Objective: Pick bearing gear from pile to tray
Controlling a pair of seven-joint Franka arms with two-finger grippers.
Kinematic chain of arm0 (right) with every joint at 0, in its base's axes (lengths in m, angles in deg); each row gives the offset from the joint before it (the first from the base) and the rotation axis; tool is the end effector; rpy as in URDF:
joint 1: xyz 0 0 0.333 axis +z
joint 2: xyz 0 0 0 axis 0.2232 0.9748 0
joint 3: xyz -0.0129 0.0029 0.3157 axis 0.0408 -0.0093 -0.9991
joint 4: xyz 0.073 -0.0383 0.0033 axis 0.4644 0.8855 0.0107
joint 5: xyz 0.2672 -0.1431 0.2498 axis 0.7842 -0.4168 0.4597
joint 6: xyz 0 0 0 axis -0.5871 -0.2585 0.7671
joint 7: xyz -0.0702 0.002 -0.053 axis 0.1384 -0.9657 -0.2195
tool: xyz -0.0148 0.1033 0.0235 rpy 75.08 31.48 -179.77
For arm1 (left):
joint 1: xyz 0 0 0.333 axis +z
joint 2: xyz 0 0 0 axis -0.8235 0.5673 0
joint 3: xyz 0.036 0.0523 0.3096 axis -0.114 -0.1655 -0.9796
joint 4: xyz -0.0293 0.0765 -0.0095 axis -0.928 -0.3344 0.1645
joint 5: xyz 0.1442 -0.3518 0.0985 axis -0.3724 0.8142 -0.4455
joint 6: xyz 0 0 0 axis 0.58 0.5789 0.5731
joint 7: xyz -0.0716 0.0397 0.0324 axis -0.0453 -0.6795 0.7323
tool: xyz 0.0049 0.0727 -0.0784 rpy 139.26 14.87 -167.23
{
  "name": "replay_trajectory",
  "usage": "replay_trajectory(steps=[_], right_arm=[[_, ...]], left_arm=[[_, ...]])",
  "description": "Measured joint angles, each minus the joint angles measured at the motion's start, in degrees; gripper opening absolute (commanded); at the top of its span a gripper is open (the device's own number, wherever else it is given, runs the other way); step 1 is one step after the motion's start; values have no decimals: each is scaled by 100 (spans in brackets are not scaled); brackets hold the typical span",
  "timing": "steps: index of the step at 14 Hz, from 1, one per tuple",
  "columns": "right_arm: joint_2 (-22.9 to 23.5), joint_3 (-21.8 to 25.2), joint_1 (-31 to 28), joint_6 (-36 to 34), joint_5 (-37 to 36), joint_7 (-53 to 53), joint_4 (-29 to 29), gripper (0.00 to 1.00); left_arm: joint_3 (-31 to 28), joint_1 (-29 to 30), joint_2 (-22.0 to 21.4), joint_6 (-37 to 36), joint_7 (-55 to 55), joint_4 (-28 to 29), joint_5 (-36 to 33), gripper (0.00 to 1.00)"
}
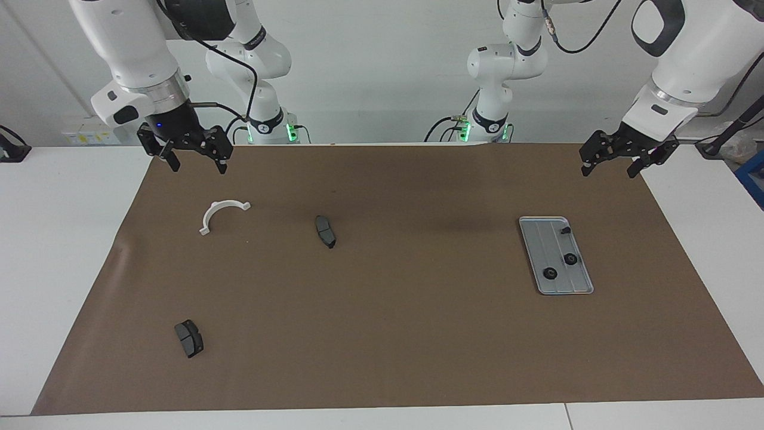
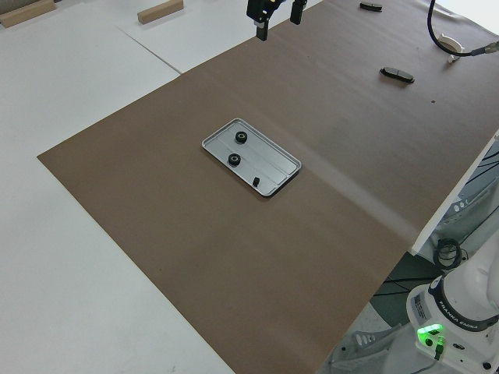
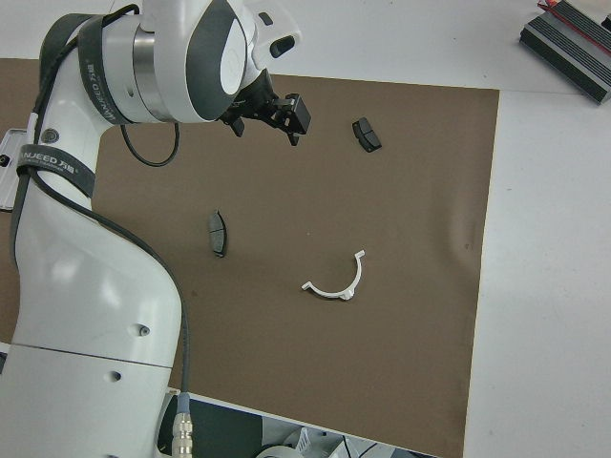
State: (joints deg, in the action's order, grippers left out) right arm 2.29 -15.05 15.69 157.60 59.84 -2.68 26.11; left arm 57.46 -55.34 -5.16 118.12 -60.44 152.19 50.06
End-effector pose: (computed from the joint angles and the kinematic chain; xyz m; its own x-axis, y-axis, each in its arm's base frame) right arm 0.5561 0.0285 0.6196 0.9954 -0.0942 0.0163 -0.0943 -0.9955 0.0081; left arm 0.5851 -0.0224 0.6201 0.9901 -0.1394 -0.0178 -0.1394 -0.9902 0.0008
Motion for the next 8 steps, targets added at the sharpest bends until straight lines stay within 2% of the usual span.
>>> replay_trajectory(steps=[3, 8], right_arm=[[-1, 0, 0, 0, 0, 0, 1, 100], [-2, 0, 0, 0, 0, 0, 2, 100]], left_arm=[[2, -1, -234, 335, 0, 577, -2, 100], [-12, 1, -370, 362, 0, 718, -4, 100]])
